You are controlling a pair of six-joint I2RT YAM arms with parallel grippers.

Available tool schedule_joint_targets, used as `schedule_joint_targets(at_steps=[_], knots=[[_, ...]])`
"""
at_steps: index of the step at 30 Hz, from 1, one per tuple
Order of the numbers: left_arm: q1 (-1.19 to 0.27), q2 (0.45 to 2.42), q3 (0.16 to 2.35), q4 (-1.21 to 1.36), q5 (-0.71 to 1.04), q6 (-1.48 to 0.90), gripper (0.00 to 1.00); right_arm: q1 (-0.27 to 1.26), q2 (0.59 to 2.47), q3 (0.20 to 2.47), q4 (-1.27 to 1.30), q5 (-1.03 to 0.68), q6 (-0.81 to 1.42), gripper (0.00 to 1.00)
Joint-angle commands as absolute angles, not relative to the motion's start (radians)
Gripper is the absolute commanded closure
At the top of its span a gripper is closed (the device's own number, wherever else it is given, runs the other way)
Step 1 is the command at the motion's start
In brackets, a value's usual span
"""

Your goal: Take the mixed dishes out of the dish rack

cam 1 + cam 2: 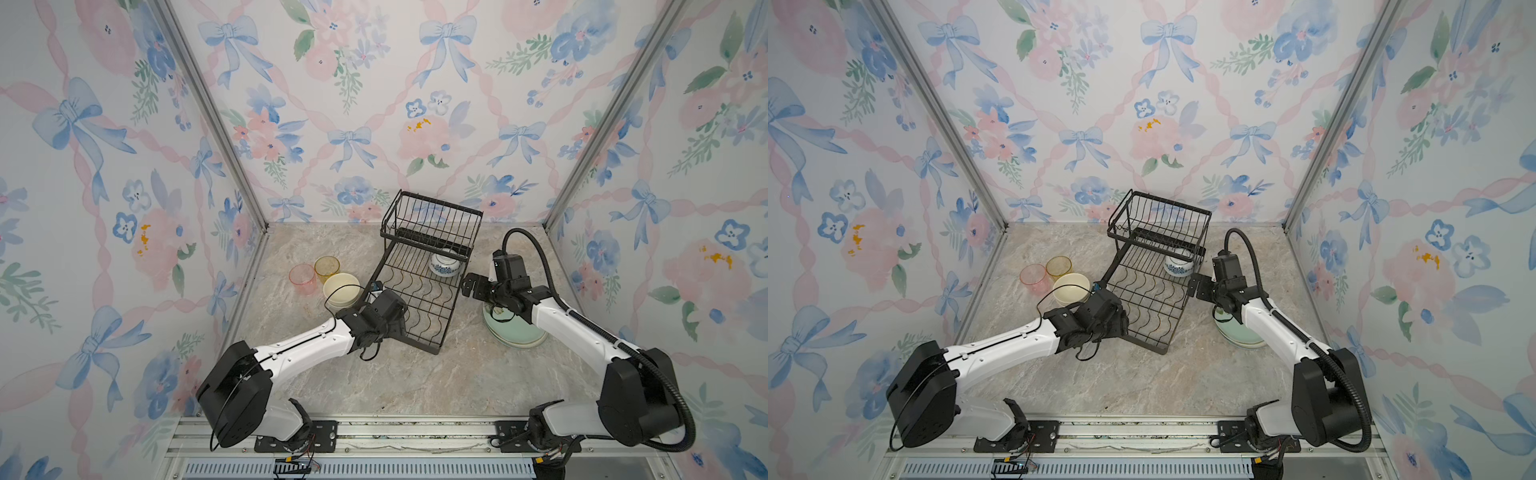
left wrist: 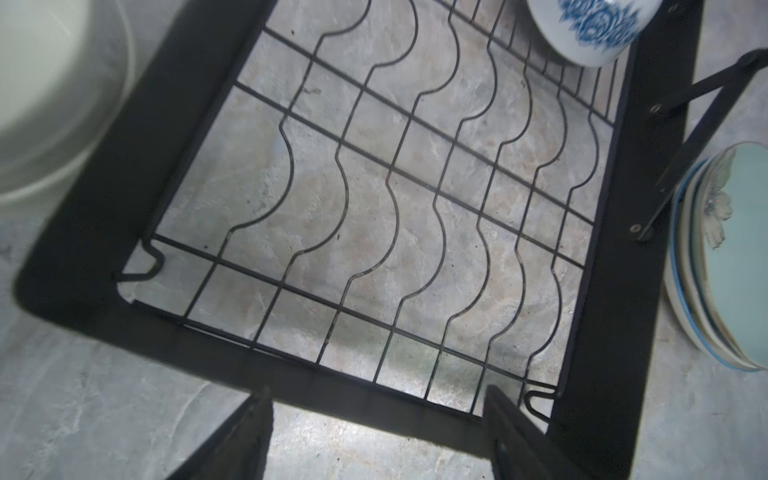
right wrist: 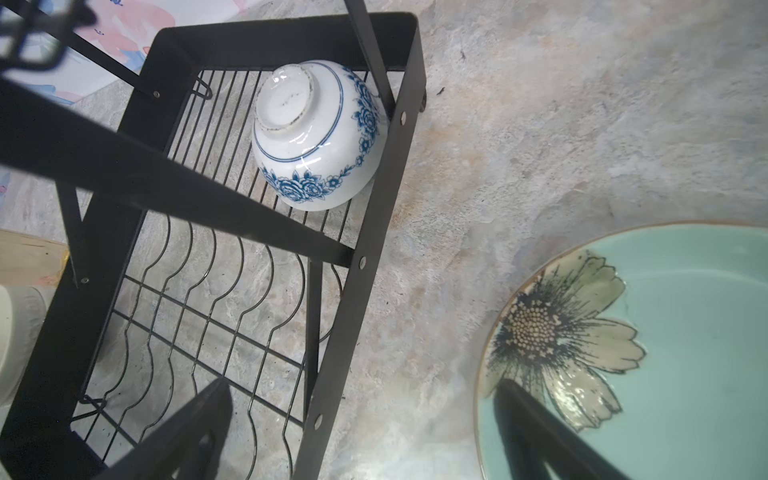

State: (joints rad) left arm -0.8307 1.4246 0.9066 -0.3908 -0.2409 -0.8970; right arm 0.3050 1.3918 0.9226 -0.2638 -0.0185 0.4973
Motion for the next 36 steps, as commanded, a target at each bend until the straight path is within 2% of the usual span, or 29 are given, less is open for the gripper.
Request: schedule_joint_targets(at_steps=[1,9,23,31,36], knots=[[-0.849,1.461,0.91,-0.401,-0.194,-0.984,0.21,0.315,1.377,0.891,-0.25,0.002,0.506,0.0],[-0.856,1.475,0.899,-0.403,-0.191,-1.006,0.23,0.314,1.329,0.873,-0.288,0.036,0.477,0.0],[-0.858,1.343,0.866,-0.472,-0.253,-1.048,0.25,0.314,1.315,0.861,-0.286,0.029,0.48,0.01],[-0.818,1.439,0.891,-0.47,-0.272,-1.073,0.25,0.314,1.258,0.866,-0.329,0.034,0.472,0.01],[-0.814,1.477,0.918,-0.467,-0.321,-1.085,0.37,0.31,1.192,0.864,-0.373,0.056,0.452,0.02]])
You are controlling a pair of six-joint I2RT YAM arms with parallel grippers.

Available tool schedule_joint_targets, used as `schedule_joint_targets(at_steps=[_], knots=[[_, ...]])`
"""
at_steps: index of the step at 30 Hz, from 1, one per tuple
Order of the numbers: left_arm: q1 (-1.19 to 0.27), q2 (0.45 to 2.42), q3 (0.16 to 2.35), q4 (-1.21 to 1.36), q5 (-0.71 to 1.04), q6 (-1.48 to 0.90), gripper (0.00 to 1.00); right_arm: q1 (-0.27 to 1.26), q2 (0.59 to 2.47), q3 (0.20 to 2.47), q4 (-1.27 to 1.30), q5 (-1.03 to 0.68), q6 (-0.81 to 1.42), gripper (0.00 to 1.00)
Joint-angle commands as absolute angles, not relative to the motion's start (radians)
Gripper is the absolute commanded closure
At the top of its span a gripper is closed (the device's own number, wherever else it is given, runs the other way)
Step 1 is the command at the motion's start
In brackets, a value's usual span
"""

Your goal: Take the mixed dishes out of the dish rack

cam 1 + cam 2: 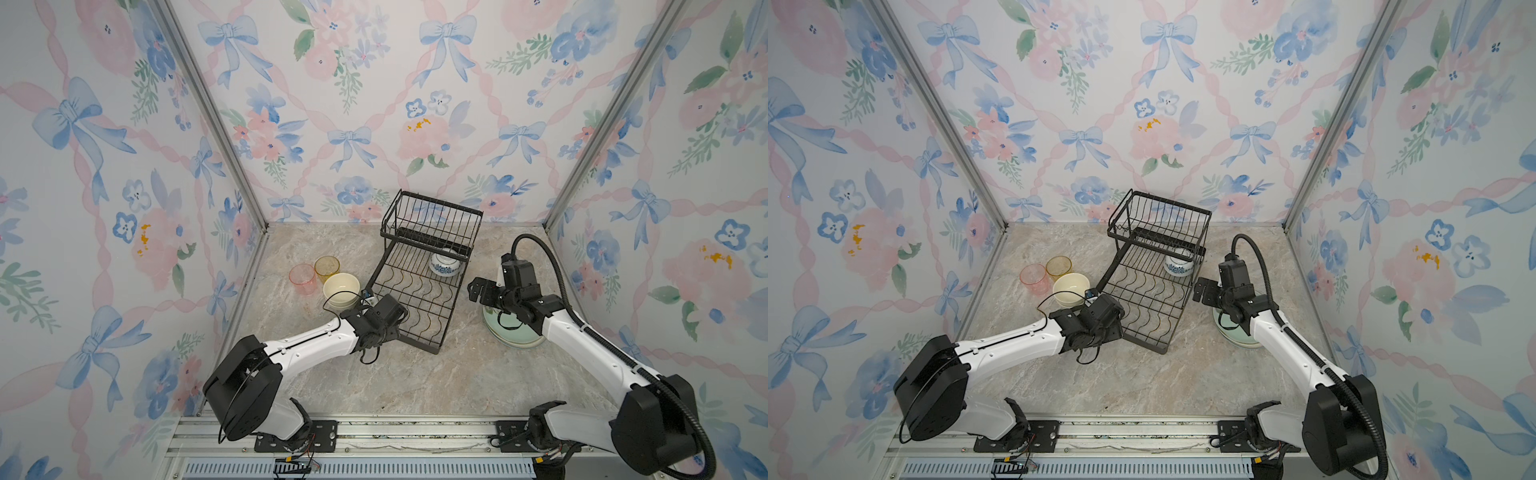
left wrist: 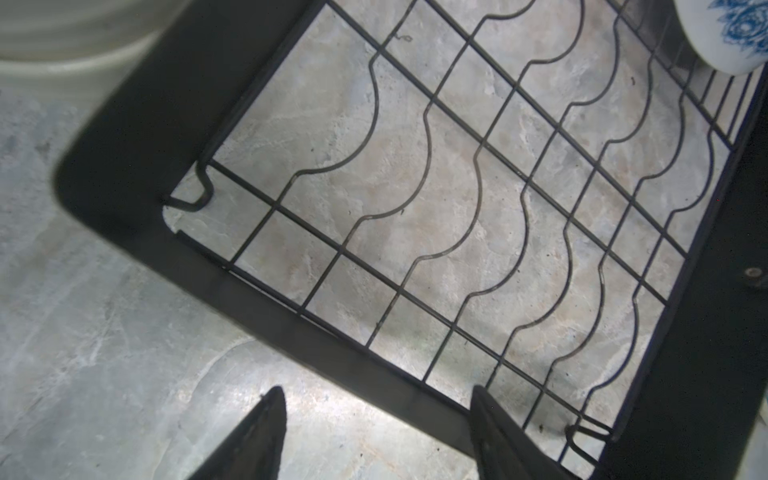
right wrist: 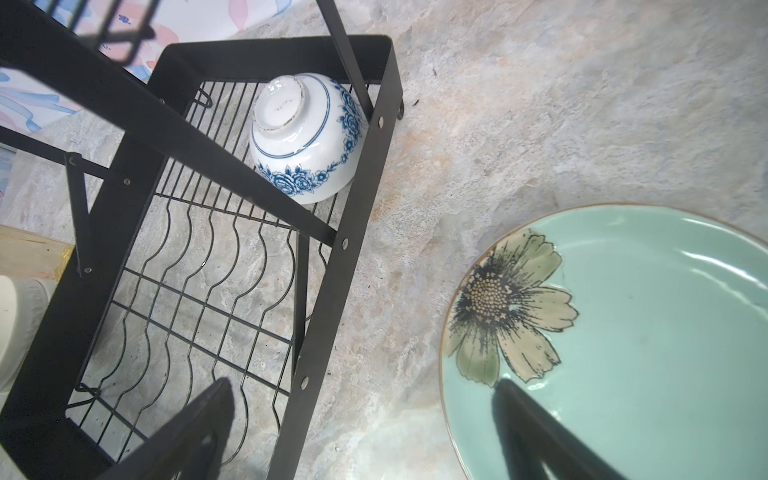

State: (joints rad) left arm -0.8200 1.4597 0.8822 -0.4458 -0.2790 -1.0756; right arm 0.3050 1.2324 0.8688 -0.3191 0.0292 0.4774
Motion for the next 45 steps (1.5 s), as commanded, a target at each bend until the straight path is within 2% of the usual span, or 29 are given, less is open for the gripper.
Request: schedule_joint_targets(at_steps=[1,12,15,24,45], knots=[[-0.812,1.489,0.922,-0.468,-0.324,-1.082,0.41,0.305,1.18,0.864,-0.385,0.059,0.447,0.02],[-0.796,1.599,0.94,-0.466,-0.331,-1.055,0.69,0.227,1.023,0.834,-0.468,0.057,0.426,0.03],[-0.786,1.613,0.933,-0.466,-0.334,-1.04,0.73,0.213,1.0,0.835,-0.492,0.05,0.42,0.03],[-0.703,1.579,0.868,-0.465,-0.333,-0.958,1.0,0.174,0.958,0.837,-0.531,0.037,0.391,0.03],[-0.664,1.53,0.788,-0.467,-0.341,-0.763,1.0,0.085,1.059,0.864,-0.484,-0.032,0.372,0.03]])
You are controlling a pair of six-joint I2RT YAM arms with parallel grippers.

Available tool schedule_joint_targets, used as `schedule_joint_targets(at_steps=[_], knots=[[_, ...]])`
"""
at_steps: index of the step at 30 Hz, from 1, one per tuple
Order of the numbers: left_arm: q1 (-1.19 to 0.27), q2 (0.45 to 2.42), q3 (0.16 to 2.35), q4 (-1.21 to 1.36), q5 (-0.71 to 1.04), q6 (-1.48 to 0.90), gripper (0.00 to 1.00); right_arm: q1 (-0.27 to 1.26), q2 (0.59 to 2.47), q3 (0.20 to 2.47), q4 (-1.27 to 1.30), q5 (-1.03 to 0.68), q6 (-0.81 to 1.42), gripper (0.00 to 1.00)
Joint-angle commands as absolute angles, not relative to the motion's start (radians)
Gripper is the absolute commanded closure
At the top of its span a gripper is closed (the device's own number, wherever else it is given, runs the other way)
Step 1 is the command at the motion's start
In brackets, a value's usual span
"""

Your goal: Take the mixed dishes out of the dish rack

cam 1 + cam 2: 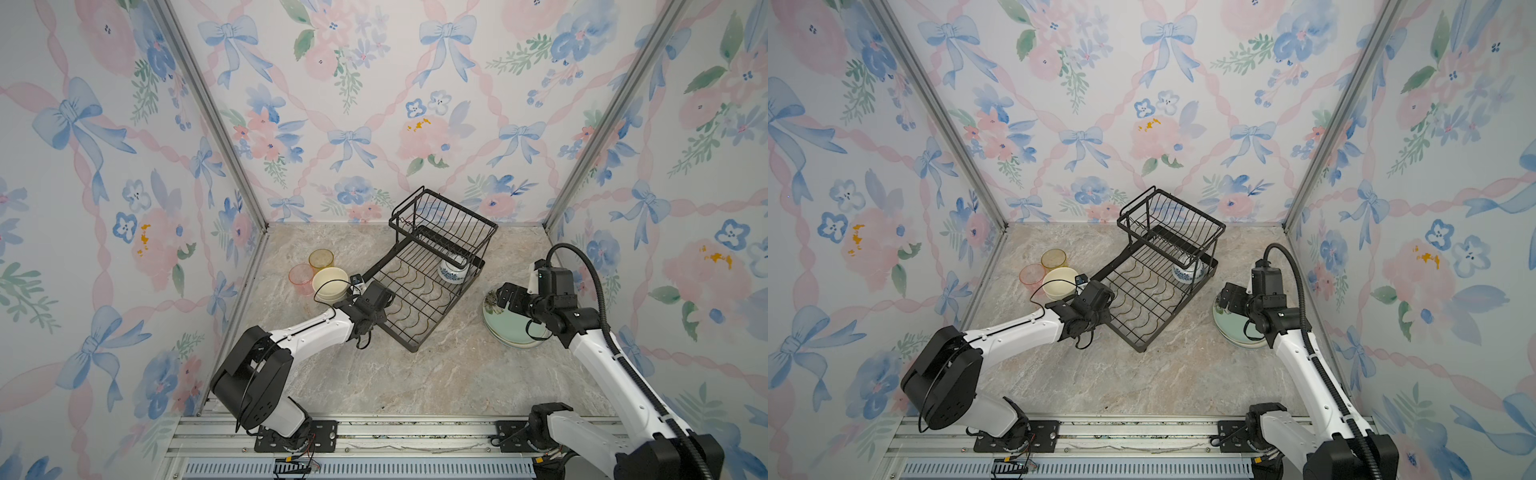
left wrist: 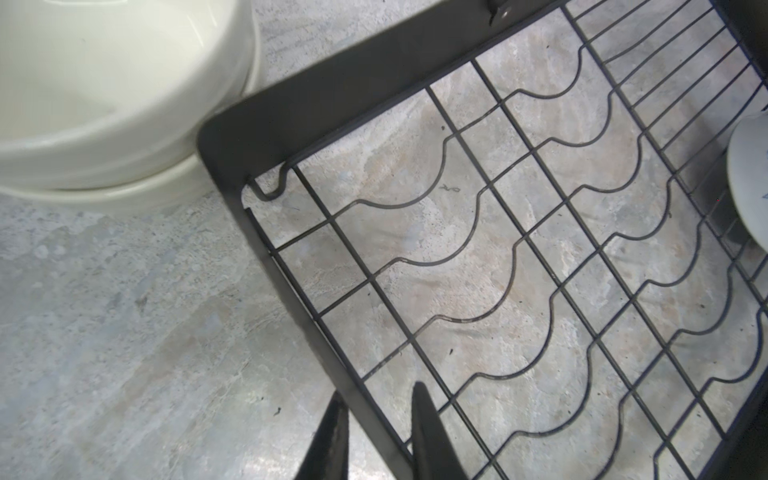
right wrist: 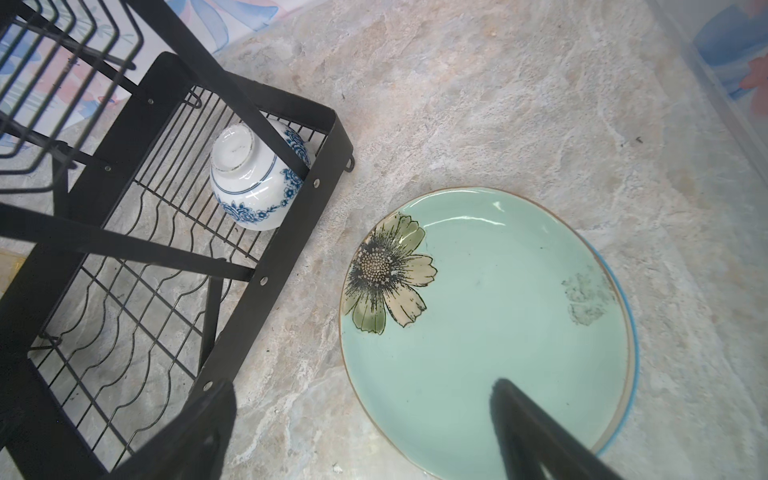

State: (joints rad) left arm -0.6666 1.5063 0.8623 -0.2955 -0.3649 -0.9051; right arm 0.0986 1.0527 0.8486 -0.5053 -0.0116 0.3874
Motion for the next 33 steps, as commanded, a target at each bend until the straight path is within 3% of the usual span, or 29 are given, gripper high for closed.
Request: schedule_joint_targets(at_steps=[1,21,33], knots=[[-0.664,1.522,0.78,-0.467,-0.343,-0.756,1.0,0.079,1.063,0.864,-0.48,-0.042,0.371,0.03],[-0.481,1.33,0.591,-0.469,-0.324,-0.752,1.0,0.034,1.071,0.879,-0.499,-0.055,0.377,0.03],[-0.468,1.298,0.604,-0.466,-0.29,-0.738,1.0,0.037,1.097,0.866,-0.469,-0.086,0.407,0.01]])
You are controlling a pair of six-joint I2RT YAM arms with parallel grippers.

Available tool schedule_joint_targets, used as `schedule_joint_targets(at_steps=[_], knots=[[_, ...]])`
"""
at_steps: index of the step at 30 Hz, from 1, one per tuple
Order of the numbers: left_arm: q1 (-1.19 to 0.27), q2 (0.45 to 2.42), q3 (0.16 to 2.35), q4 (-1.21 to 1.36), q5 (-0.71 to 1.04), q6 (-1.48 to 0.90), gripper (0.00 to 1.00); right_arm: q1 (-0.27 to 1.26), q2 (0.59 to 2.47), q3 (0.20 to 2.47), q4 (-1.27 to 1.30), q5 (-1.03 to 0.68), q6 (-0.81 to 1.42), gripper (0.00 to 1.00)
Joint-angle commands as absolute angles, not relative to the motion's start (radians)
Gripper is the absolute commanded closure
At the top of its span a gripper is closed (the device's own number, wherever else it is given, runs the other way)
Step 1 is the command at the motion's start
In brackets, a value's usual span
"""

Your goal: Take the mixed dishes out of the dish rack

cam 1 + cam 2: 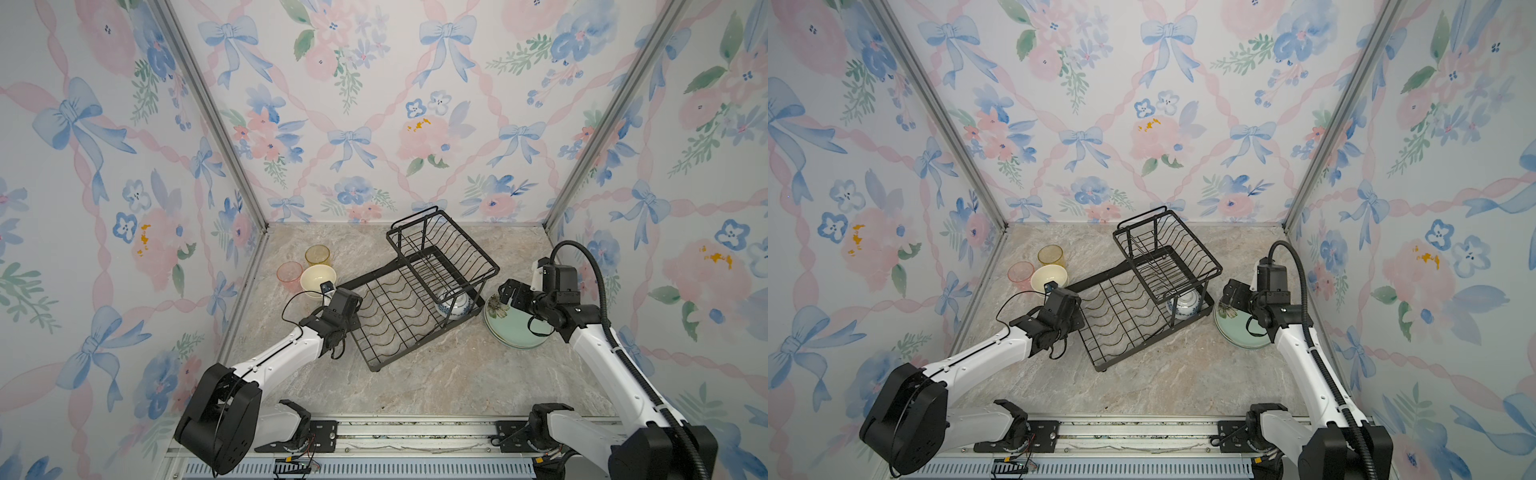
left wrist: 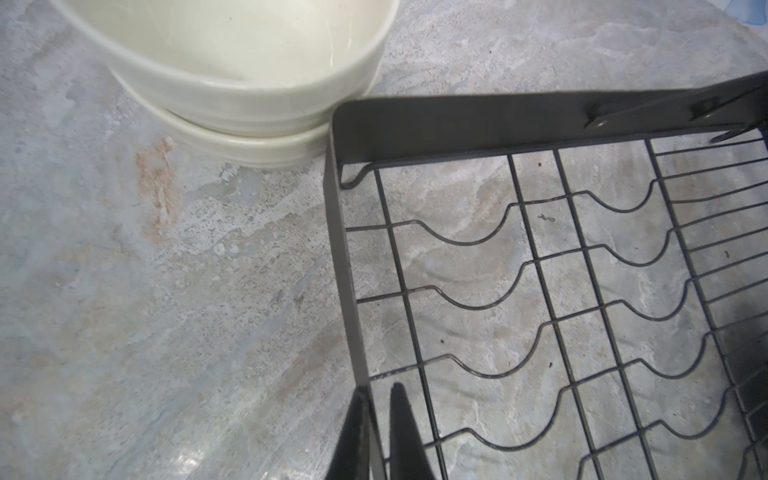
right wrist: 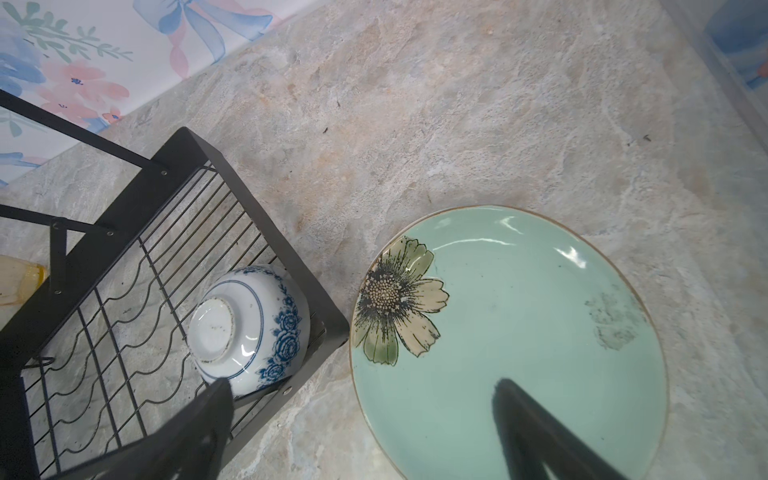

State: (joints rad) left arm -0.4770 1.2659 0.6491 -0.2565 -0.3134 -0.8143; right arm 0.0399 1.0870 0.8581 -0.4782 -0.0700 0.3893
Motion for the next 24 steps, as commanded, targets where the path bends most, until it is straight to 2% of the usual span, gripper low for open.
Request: schedule_joint_targets(at_steps=[1,8,15,19,23,24], knots=[[-0.468,1.299,0.604,-0.465,-0.291,-0.737,1.0,0.038,1.097,0.865,-0.467,-0.086,0.409,0.01],[-0.432,1.277,0.572,-0.468,-0.305,-0.761,1.0,0.034,1.151,0.873,-0.451,-0.129,0.413,0.01],[-0.37,1.214,0.566,-0.465,-0.312,-0.768,1.0,0.036,1.191,0.888,-0.453,-0.187,0.399,0.06],[-0.371,1.229,0.592,-0.464,-0.263,-0.745,1.0,0.035,1.204,0.887,-0.44,-0.263,0.396,0.19],[-0.379,1.212,0.616,-0.467,-0.226,-0.723,0.83,0.044,1.223,0.858,-0.375,-0.361,0.422,0.4],[-0.381,1.2,0.618,-0.467,-0.222,-0.724,0.74,0.048,1.232,0.849,-0.356,-0.379,0.431,0.43]])
